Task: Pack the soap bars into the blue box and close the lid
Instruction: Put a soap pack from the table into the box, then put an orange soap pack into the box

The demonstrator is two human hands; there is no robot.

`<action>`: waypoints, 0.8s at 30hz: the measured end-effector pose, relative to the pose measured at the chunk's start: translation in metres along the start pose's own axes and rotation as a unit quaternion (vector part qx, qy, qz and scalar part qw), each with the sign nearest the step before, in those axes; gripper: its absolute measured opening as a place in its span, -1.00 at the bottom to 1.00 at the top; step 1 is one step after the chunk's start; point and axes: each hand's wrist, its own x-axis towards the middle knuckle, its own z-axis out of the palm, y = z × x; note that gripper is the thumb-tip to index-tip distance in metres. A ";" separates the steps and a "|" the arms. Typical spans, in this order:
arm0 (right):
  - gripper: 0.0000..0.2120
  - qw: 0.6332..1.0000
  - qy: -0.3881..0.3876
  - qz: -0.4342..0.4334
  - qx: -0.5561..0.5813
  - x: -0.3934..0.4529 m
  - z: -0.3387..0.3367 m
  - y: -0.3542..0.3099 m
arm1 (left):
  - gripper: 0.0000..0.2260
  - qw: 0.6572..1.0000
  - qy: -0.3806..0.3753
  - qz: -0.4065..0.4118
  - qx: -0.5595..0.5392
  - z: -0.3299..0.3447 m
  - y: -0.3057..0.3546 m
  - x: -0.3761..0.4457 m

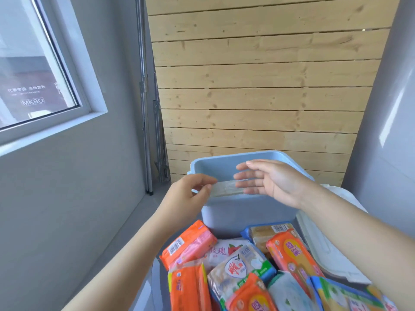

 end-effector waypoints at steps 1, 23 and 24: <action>-0.80 1.000 -0.012 -0.002 0.002 -0.008 0.007 0.005 | -0.81 1.000 -0.001 -0.012 0.003 0.000 -0.003 -0.011; -0.83 0.977 -0.022 0.133 -0.166 -0.013 0.064 0.090 | -0.44 0.980 -0.042 -0.191 0.039 0.022 -0.083 -0.052; -0.83 0.976 -0.031 0.130 -0.171 -0.012 0.067 0.089 | -0.45 0.981 -0.040 -0.185 0.042 0.012 -0.081 -0.052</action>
